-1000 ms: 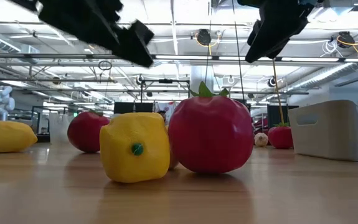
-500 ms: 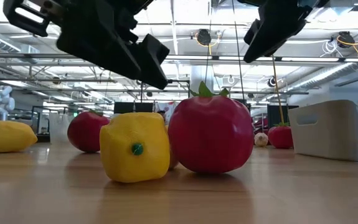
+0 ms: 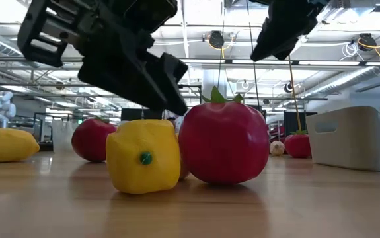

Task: Sort produce into baskets
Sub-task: Put the garlic into the transparent bin

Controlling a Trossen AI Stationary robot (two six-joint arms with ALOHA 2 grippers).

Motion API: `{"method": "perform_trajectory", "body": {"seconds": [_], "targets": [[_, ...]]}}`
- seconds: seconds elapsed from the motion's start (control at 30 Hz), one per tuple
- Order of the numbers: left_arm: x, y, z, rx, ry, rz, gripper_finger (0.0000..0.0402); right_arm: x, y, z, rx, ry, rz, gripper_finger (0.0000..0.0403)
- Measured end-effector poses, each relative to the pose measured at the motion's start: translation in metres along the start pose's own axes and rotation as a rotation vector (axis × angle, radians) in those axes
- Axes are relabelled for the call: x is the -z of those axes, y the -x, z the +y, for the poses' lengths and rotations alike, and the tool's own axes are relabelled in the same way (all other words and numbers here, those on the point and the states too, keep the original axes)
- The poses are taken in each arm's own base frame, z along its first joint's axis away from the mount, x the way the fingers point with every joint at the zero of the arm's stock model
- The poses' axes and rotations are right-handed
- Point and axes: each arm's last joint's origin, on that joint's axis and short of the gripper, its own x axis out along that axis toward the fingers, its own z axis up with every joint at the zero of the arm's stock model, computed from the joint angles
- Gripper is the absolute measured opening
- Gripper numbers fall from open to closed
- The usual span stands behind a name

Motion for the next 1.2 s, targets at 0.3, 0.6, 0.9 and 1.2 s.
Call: {"method": "perform_trajectory", "body": {"seconds": [0.3,0.6,0.9,1.2], "targets": [[0.008,-0.01,-0.003,0.012,0.004,0.03,0.0164,0.002,0.001,0.006,0.047,-0.007,-0.025,0.0],[0.009,-0.011,-0.003,0.003,0.0,0.033,0.0164,0.001,0.001,0.006,0.045,-0.005,-0.031,0.0],[0.011,-0.014,-0.003,0.006,0.005,0.04,0.0164,0.001,0.001,0.006,0.046,-0.005,-0.031,0.0],[0.01,-0.014,-0.003,0.006,0.005,0.034,0.0164,0.001,0.001,0.006,0.046,-0.007,-0.031,0.0]]}}
